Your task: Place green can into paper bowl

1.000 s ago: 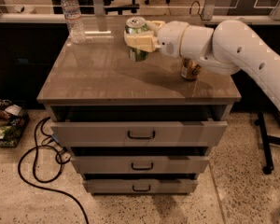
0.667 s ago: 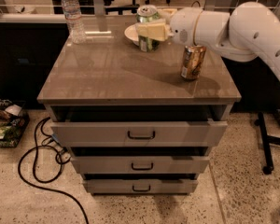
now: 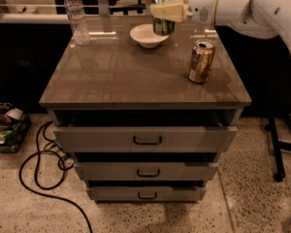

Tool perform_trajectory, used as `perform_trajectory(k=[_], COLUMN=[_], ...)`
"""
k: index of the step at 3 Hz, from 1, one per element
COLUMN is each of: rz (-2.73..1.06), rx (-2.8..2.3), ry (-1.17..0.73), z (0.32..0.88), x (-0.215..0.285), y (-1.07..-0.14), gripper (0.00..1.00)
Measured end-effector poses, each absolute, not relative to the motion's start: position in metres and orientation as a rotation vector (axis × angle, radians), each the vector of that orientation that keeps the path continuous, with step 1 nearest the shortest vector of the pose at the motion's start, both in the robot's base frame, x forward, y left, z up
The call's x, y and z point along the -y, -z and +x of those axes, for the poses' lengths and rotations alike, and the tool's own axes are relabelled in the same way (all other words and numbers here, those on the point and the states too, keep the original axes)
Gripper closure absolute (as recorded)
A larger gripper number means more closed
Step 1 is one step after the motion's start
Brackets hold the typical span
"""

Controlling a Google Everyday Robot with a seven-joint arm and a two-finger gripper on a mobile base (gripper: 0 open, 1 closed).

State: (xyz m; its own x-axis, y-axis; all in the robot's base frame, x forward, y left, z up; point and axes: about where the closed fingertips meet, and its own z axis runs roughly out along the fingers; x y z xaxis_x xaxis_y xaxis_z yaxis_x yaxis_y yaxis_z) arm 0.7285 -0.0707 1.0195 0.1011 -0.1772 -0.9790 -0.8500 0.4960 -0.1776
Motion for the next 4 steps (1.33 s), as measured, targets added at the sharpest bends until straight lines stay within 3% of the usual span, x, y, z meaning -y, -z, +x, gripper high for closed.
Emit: perform_trajectory(k=[2,4], rz=[-0.925,-0.903], rx=[-1.384,-1.34], ry=[-0.761,-0.73], z=[0.806,0.815], x=[0.055,0.065], y=[-0.997,-1.021], gripper=[1.0,1.0])
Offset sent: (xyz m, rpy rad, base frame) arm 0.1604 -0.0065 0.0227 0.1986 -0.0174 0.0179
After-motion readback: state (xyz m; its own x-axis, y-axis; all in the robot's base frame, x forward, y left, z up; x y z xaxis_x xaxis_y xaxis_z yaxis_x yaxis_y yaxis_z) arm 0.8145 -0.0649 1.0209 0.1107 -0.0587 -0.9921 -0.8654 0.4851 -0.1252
